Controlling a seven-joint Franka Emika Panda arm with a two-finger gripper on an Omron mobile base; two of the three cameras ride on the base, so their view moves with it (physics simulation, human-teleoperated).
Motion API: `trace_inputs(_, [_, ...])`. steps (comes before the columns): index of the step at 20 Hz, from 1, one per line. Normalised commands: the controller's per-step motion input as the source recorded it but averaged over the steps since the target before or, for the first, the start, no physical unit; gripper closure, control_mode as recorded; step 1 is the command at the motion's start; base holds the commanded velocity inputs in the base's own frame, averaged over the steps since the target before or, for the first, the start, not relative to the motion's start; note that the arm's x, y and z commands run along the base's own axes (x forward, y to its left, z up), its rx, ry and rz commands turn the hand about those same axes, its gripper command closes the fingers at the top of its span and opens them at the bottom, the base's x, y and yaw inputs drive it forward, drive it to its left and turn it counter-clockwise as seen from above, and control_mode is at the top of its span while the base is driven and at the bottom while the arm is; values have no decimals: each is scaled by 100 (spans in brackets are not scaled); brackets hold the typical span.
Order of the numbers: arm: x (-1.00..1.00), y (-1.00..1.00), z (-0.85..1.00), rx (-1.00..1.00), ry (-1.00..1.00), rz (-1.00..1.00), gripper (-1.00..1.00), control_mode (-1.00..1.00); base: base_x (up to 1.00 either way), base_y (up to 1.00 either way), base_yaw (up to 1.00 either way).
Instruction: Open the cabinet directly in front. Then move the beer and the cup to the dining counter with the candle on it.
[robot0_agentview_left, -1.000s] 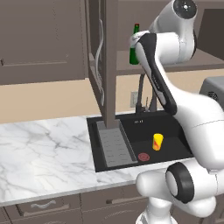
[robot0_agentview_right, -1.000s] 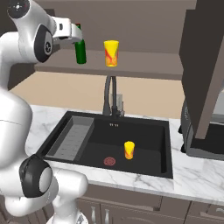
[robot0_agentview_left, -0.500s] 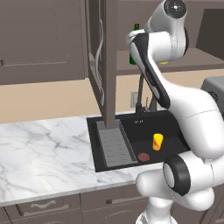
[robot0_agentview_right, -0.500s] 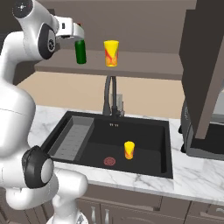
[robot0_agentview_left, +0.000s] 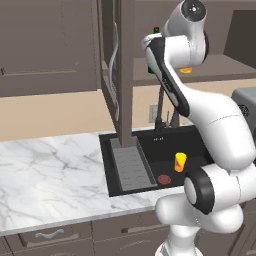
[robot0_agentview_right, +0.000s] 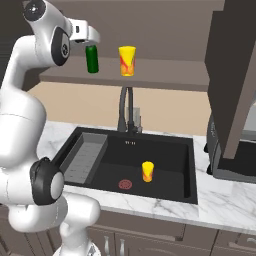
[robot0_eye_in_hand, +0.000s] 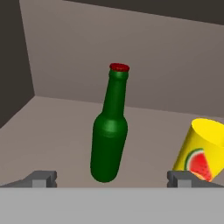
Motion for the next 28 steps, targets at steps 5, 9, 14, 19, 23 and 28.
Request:
trace_inputs(5, [25, 0, -3, 0, -1, 0, -100, -100, 0, 0, 0])
trace_inputs(9, [21, 0, -2, 0, -2, 0, -100, -100, 0, 0, 0])
trace_inputs(14, [21, 0, -3, 0, -2, 0, -100, -100, 0, 0, 0])
trace_inputs(19, [19, 0, -2, 0, -1, 0, -100, -100, 0, 0, 0])
trace_inputs(23, [18, 0, -1, 0, 0, 0, -100, -100, 0, 0, 0])
trace_inputs(28, [19, 0, 0, 0, 0, 0, -100, -100, 0, 0, 0])
